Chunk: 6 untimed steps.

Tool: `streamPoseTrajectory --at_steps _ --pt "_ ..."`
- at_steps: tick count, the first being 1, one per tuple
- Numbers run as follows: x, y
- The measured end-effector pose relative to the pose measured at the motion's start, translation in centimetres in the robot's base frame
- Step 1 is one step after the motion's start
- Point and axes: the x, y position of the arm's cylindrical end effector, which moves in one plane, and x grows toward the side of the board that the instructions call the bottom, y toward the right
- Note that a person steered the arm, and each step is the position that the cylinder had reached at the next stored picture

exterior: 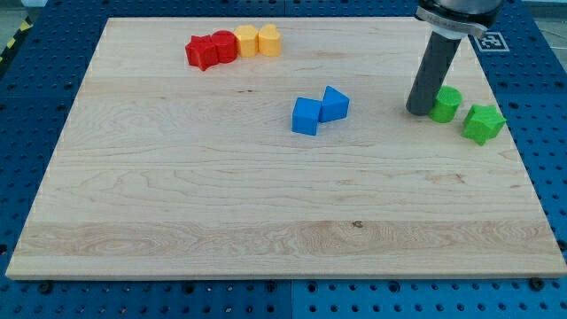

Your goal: Move the green circle to the top left of the green star

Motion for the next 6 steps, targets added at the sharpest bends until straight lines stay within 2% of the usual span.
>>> streamPoseTrajectory --at_steps 3,5,6 --pt "-1.4 0.4" --pt "1.0 0.4" --pt "0.3 0.8"
